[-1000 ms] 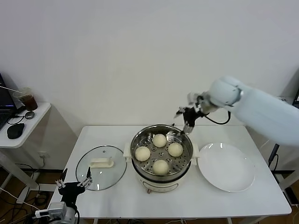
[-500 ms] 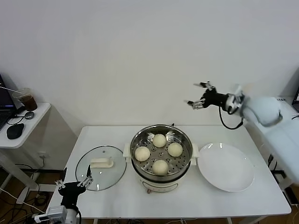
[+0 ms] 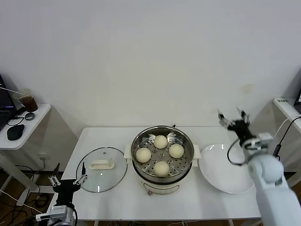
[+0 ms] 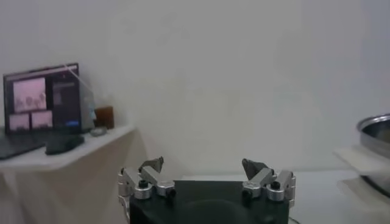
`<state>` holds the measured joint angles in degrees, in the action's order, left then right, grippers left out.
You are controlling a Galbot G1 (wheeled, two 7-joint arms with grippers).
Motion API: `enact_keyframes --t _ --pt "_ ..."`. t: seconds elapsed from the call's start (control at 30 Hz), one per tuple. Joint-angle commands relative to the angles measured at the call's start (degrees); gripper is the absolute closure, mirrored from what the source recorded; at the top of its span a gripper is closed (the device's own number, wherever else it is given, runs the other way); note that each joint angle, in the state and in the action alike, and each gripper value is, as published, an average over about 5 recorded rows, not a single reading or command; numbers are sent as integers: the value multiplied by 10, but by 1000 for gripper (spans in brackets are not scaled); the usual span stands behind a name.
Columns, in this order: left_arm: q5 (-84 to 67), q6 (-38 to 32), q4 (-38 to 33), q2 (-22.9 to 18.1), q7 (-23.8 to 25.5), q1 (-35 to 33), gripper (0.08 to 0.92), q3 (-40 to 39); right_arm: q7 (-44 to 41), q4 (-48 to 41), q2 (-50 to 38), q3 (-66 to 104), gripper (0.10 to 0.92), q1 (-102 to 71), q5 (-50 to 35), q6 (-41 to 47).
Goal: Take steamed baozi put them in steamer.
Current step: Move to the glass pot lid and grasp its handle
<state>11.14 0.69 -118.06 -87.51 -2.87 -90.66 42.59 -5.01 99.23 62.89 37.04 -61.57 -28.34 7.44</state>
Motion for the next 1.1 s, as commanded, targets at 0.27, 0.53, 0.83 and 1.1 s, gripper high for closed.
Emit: enact_keyframes --t 0.27,0.53,0.83,1.1 --pt "679 -76 151 182 -184 39 177 -59 77 60 109 78 203 -188 52 -10" --pt "744 -73 151 211 -89 29 177 -84 75 57 113 70 203 -186 66 -10" --pt "650 29 187 182 7 118 177 -131 74 54 114 69 203 -184 78 -8" --pt "660 61 240 160 0 149 177 -154 73 44 118 70 203 -179 84 -10"
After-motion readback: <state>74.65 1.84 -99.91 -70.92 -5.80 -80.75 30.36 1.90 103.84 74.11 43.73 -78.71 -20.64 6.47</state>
